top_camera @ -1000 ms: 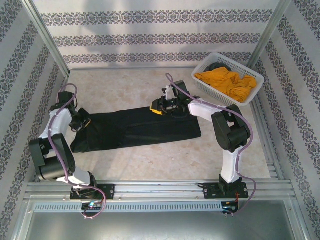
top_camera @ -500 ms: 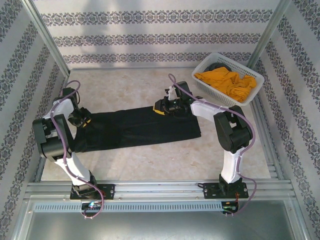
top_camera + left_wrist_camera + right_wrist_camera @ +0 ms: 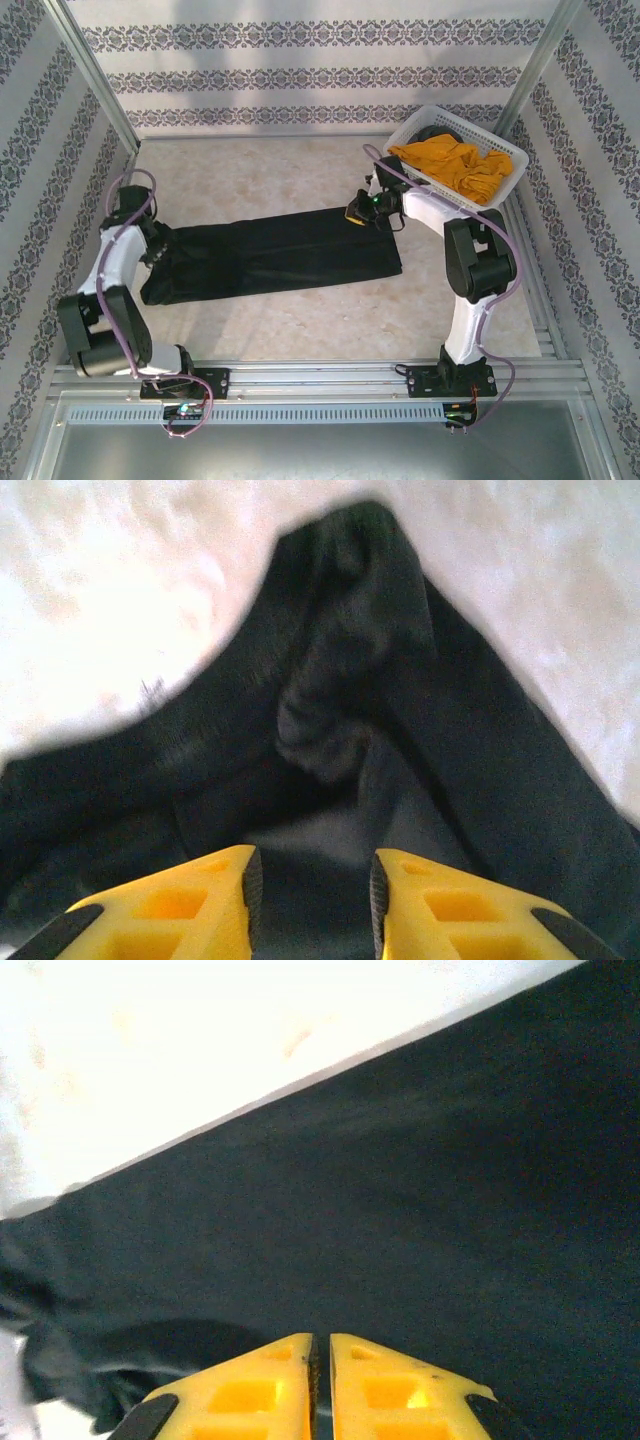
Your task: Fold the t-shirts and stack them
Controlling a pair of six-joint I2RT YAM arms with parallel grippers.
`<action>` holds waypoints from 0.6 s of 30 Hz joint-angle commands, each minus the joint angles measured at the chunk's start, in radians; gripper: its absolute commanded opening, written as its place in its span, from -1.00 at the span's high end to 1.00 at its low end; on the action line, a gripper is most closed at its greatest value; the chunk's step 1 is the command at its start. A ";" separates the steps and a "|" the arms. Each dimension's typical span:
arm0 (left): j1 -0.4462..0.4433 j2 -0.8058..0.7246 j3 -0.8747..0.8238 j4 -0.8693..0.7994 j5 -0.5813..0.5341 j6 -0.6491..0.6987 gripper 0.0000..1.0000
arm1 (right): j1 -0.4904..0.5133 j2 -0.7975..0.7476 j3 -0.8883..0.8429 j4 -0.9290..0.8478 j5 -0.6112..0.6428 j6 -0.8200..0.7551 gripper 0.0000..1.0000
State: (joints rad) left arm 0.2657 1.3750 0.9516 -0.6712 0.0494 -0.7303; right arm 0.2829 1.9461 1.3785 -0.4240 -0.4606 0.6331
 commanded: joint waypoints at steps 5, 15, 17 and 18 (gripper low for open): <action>-0.180 -0.020 -0.172 0.113 0.138 -0.348 0.33 | -0.022 0.147 0.169 -0.269 0.201 -0.110 0.72; -0.211 0.349 0.050 0.170 0.101 -0.310 0.31 | 0.022 0.187 0.168 -0.440 0.351 -0.133 0.67; -0.212 0.432 0.140 0.150 0.102 -0.274 0.31 | 0.035 0.162 0.115 -0.447 0.369 -0.120 0.66; -0.213 0.485 0.195 0.142 0.109 -0.252 0.31 | 0.045 0.142 0.081 -0.450 0.378 -0.108 0.66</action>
State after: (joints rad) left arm 0.0647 1.7580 1.0561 -0.5537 0.1677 -1.0363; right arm 0.3012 2.1159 1.5417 -0.7563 -0.1589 0.5194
